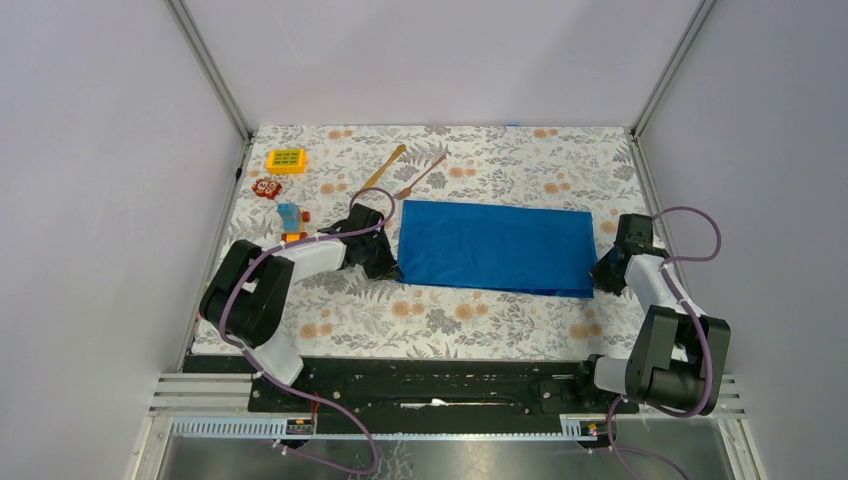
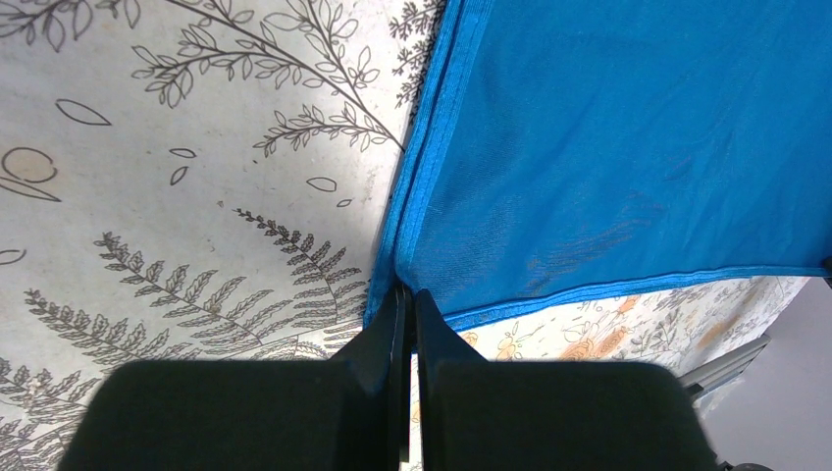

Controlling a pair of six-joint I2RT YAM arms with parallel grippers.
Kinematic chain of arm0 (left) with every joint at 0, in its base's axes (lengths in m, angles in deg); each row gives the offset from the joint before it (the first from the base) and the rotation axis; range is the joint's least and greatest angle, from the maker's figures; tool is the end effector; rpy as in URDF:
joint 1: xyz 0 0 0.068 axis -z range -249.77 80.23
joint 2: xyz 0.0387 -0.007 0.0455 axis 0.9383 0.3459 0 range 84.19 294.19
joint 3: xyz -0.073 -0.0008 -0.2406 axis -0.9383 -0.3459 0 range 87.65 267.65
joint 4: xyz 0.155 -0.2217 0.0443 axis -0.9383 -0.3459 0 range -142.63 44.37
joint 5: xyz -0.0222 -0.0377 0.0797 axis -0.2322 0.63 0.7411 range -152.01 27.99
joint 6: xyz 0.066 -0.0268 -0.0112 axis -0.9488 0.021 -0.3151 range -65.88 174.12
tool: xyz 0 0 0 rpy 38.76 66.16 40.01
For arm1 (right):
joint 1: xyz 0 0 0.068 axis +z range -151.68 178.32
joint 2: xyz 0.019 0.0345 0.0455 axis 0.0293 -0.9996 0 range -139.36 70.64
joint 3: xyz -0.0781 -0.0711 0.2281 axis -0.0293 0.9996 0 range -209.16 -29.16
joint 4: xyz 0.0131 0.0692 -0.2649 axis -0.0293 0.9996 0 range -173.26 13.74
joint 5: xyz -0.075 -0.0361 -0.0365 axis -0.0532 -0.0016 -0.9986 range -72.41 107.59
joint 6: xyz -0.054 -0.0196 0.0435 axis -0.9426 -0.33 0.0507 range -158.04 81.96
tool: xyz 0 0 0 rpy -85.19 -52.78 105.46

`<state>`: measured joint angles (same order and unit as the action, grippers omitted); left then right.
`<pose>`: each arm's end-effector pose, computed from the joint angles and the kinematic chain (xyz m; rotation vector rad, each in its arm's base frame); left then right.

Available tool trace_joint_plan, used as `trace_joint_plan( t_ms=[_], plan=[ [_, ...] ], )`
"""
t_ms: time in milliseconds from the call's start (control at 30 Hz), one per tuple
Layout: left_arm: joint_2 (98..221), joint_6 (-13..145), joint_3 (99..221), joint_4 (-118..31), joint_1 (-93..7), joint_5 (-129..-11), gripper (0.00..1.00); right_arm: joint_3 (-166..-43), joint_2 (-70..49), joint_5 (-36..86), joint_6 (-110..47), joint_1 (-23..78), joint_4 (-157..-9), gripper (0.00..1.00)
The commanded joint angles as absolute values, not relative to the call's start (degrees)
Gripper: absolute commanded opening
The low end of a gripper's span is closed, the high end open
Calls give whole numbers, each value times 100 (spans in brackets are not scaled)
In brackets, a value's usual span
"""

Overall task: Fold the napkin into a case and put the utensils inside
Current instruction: Fold and flatten the napkin at the center of the board, then pick up the rectangle-folded napkin from the center of the board.

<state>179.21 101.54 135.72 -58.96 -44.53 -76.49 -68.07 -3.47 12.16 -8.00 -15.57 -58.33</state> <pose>0.2892 -0.1528 0.0920 -0.4431 2.7475 -0.7219 0.2568 -0.0693 0.1305 1.0079 2.4103 -0.0247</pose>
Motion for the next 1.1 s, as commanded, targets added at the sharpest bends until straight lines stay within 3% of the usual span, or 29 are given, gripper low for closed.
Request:
trace_joint_plan(
  t_ms=[0,233,367,433,567,700,767,833,933,1067],
  plan=[
    [18075,10079,13640,-6005,-4437,-7452,0,-6864,-356,913,-677,-1577,-5671,0],
    [18029,10075,13658,-6117,-4437,-7311,0,-6888,-419,1034,-568,-1574,-5429,1],
    [17978,10042,13728,-6218,-4437,-7222,0,-6819,-309,1087,-524,-1574,-5459,14],
    [17931,10003,13787,-6402,-4437,-7101,9,-6938,-312,1150,-570,-1574,-5306,23],
    [17502,9938,13895,-6788,-4441,-6912,35,-7265,235,1123,-732,-1566,-4866,37],
    [17108,9778,14081,-7013,-4437,-7070,53,-7337,839,1562,-749,-1565,-4856,59],
    [17030,9748,14166,-6898,-4420,-7297,58,-7284,776,2137,-811,-1565,-5171,70],
    [17091,9782,14312,-6825,-4381,-7489,60,-7254,476,2950,-927,-1565,-5626,74],
    [17261,9819,14516,-6751,-4274,-7620,62,-7234,-202,4095,-890,-1565,-6047,73],
    [17596,9862,14396,-6081,-4223,-8295,64,-7099,-448,4007,-908,-1565,-6193,72]
  ],
)
